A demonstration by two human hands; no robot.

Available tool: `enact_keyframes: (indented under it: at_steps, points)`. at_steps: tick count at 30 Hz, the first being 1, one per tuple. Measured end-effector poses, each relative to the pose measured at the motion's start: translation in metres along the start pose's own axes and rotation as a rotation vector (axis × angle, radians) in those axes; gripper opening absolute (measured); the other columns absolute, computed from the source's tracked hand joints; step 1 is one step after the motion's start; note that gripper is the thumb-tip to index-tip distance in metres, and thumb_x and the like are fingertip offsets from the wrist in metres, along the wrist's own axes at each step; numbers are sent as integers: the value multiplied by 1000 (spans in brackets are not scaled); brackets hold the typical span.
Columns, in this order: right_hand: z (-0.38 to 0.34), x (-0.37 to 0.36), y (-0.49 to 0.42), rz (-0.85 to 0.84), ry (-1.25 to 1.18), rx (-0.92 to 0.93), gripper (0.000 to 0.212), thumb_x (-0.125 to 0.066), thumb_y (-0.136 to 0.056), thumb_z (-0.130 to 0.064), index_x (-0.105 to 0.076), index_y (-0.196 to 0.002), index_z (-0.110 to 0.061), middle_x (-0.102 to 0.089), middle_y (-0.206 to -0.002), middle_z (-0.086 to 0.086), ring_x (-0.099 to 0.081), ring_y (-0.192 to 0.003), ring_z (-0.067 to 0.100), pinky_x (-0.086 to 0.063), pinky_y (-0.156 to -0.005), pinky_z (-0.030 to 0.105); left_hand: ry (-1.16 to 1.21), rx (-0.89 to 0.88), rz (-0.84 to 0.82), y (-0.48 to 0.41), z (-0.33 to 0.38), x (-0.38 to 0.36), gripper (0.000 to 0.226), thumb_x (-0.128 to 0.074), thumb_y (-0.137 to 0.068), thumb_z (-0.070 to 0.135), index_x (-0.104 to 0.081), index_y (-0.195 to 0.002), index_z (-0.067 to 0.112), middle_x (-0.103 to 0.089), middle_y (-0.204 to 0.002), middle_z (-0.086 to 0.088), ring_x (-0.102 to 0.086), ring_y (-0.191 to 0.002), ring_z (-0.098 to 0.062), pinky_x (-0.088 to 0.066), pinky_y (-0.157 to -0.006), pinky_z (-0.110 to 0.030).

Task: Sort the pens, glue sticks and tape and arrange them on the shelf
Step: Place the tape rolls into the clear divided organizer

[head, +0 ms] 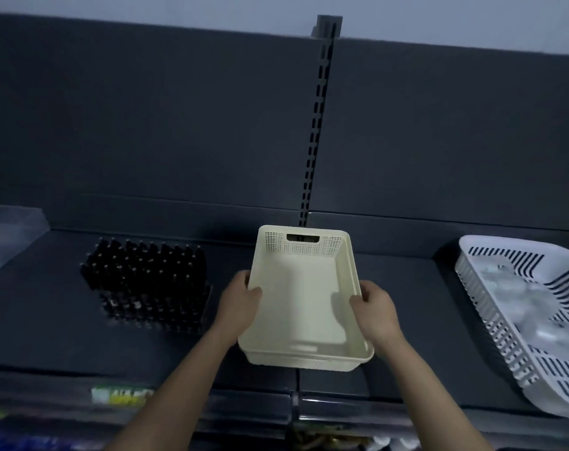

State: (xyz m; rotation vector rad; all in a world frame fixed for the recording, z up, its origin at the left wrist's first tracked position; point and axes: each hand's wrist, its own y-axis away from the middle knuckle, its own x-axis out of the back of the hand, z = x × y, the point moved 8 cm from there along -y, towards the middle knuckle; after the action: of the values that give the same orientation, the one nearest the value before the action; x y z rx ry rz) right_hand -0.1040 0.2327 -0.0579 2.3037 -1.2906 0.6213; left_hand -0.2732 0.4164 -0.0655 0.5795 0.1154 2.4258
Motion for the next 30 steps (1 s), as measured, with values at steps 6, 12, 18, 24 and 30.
enact_keyframes:
  at_steps: [6, 12, 18, 24, 30]
  points:
    - [7, 0, -11, -53, -87, 19, 22, -43, -83, -1, -64, -85, -8, -66, -83, 11, -58, -71, 24, -45, -60, 31, -19, 1, 70, 10, 4, -5, 32, -40, -89, 0, -59, -98, 23, -63, -89, 9, -59, -80, -13, -43, -58, -22]
    - [1, 32, 0, 35, -140, 89, 24, -43, -80, 2, -64, -81, -11, -64, -75, 6, -54, -66, 19, -41, -56, 28, -29, -144, 118, 32, 40, -9, 35, -40, -90, -1, -58, -104, 25, -60, -87, 16, -56, -76, 0, -38, -54, -12]
    - [-6, 87, 35, 204, -150, 129, 24, -44, -80, 2, -65, -86, -7, -66, -80, 12, -54, -66, 22, -43, -58, 32, 26, -250, 62, 59, 76, -22, 38, -39, -88, -1, -60, -107, 23, -63, -90, 13, -58, -79, -4, -41, -58, -20]
    - [11, 160, 75, 408, -72, 104, 22, -42, -82, 3, -48, -66, -9, -43, -57, 1, -37, -53, 15, -26, -47, 26, 53, -395, -62, 84, 118, -72, 34, -40, -87, -2, -61, -104, 18, -64, -88, 9, -56, -75, -3, -41, -58, -20]
    - [32, 237, 106, 557, -35, 69, 11, -41, -80, 2, -48, -72, 2, -45, -64, 8, -39, -58, 20, -26, -53, 32, 99, -453, -194, 120, 163, -127, 36, -38, -89, -2, -59, -103, 24, -61, -87, 19, -57, -76, 1, -41, -55, -14]
